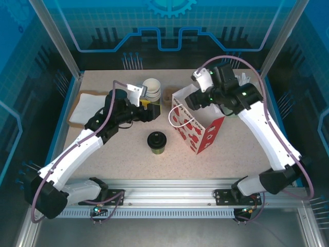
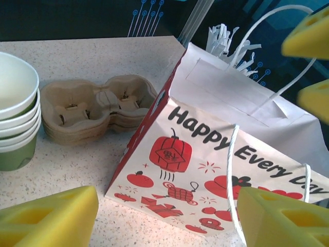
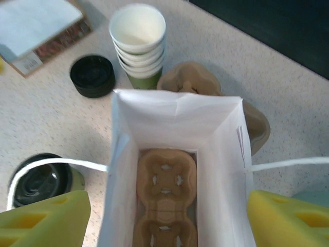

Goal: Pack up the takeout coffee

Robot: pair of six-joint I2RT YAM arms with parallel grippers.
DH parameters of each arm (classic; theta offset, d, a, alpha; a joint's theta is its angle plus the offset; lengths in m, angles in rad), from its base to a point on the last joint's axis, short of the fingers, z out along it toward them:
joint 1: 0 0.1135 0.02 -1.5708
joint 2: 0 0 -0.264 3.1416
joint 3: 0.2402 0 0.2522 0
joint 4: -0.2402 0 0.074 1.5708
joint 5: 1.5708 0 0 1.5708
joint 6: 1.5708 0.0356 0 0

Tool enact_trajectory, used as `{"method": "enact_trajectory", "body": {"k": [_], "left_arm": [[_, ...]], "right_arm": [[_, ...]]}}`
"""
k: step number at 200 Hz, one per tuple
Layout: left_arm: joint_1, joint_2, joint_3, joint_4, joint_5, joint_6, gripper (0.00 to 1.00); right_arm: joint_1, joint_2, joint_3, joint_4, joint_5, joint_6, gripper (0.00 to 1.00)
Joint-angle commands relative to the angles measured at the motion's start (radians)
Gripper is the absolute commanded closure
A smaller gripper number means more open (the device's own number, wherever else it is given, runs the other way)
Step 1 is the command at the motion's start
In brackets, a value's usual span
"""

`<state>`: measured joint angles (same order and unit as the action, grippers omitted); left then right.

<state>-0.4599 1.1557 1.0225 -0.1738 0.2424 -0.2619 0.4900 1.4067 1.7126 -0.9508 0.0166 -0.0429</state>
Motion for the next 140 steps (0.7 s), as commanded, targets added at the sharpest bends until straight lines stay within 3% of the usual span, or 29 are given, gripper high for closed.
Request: {"method": "enact_trajectory", "body": {"k": [1,35,82,140], "left_arm": [[0.006,-0.045,-0.063,0.027,-0.012,-0.057,0.26],[0.041,-0.092,-0.133,-0.019,-0.034,-0.095,0.25],[0.199,-0.200,-0.222,-0.122,0.050,-0.196,0.24],[0.490,-0.375,-0.330,-0.234,0.196,-0.277,0.23]], "right_arm": [[0.019,-0.095,-0.011,0.011,-0.058,0.024,0.21],[0.219,-0.103,-0.018,-0.013,0.021,-0.002,0.20],[0.457,0.093,0.042,-0.064,0.063,-0.018,0.18],[0.514,0.400,0.173,-0.170,0.040,-0.041,0.15]]}}
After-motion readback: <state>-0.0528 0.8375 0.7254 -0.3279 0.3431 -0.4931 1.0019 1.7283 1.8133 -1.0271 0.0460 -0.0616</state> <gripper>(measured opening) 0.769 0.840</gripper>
